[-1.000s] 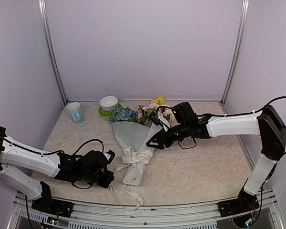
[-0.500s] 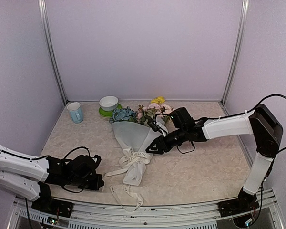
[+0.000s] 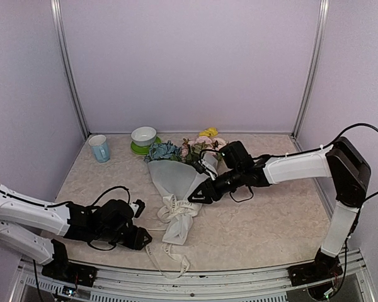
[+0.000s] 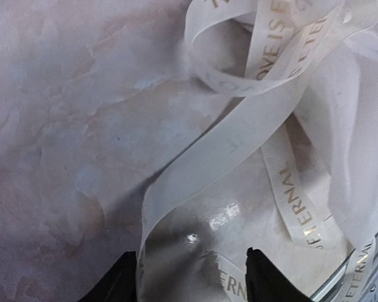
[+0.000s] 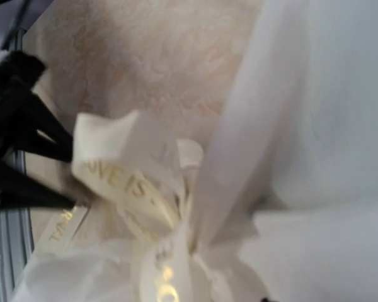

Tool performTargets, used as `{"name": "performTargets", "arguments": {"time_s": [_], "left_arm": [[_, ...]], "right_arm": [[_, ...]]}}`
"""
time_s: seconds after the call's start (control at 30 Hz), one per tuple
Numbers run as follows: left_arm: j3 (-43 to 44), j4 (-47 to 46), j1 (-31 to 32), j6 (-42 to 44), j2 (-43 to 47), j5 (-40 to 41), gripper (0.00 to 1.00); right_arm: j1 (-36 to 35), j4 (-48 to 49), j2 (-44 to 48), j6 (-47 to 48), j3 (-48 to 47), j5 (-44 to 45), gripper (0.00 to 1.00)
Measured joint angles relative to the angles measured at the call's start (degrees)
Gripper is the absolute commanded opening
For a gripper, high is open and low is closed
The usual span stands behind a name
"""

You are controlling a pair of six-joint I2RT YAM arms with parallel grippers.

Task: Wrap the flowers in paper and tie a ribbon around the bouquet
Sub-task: Cross the half-tied ribbon at the center of the board.

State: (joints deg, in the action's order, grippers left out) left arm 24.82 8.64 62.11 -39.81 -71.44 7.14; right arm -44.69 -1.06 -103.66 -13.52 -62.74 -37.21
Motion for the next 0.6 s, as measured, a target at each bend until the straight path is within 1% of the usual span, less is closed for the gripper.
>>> {"name": "performTargets", "arguments": {"time_s": [0.03, 0.1, 0.2, 0.27, 0.4, 0.47, 0.6], "left_arm": [[0.0, -0.2, 0.0, 1.0, 1.2, 0.0, 0.72], [0.1, -0.9, 0.0, 3.8, 4.0, -0.1, 0.78], [0.6, -3.8, -1.4, 8.4, 8.0, -1.7, 0.75], [1.2, -6.8, -4.6, 10.2, 8.3, -4.2, 0.74], [1.7, -12.6, -14.3, 12.6, 3.5, -10.3, 0.74], [2.0, -14.0, -16.4, 13.9, 0.3, -12.4, 0.74], [3.4, -17.6, -18.8, 16.0, -6.4, -17.0, 0.73]], "right_arm": [[-0.3, 0.0, -0.5, 0.2, -0.7, 0.0, 0.46], [-0.7, -0.3, -1.4, 0.6, -2.2, 0.3, 0.46], [-1.1, -1.1, -1.6, 0.8, -3.3, 1.1, 0.46], [-1.4, -1.5, -1.6, 0.9, -3.8, 1.9, 0.46], [-2.0, -2.7, -1.3, 0.8, -3.8, 4.3, 0.45], [-2.5, -2.8, -0.5, 0.5, -3.2, 5.4, 0.45], [-3.7, -3.0, 2.0, -0.5, -1.8, 7.3, 0.44]]}}
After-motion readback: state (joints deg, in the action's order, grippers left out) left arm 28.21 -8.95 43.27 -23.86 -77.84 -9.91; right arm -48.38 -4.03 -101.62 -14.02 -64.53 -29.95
